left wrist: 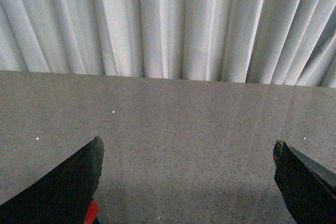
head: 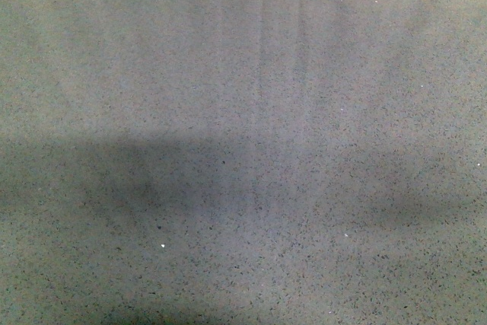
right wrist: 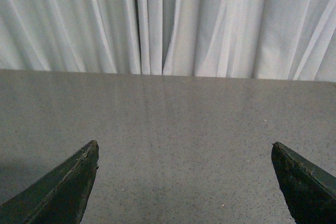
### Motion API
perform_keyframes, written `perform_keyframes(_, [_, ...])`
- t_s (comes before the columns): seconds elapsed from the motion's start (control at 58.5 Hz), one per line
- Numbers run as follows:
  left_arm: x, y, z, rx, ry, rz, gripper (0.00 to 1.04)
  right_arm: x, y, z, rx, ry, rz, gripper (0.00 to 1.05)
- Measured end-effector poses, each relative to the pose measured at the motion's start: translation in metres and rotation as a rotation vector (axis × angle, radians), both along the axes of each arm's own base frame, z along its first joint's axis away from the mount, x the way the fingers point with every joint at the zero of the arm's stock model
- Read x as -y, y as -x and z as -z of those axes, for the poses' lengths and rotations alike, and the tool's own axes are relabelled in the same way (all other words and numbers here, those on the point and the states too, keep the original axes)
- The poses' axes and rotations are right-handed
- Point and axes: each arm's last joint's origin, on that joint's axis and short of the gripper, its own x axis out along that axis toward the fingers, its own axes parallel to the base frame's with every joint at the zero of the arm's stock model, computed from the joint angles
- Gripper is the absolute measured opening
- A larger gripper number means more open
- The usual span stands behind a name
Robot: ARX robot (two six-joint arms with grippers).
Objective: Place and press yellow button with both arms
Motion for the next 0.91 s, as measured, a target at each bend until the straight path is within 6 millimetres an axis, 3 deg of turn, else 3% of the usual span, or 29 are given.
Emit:
perform_keyframes(0.599, [0.000, 0.000, 0.000, 0.000, 0.000, 0.000, 0.96, 0.000, 0.000, 0.000, 0.000, 0.000, 0.000, 0.96])
perform_keyframes(0.684, [0.000, -0.002, -0.002, -0.248, 0.135, 0.159, 0.96, 0.000, 0.000, 0.000, 0.000, 0.000, 0.000, 0.96])
perform_keyframes(0.753, [-0.002, -0.013, -0.006, -0.377, 0.236, 0.217, 0.96, 0.000, 0.000, 0.000, 0.000, 0.000, -0.002, 0.96])
perform_keyframes(0.907, [-0.021, -0.046, -0.014, -0.370, 0.268, 0.114, 0.96, 0.000, 0.000, 0.000, 0.000, 0.000, -0.001, 0.96])
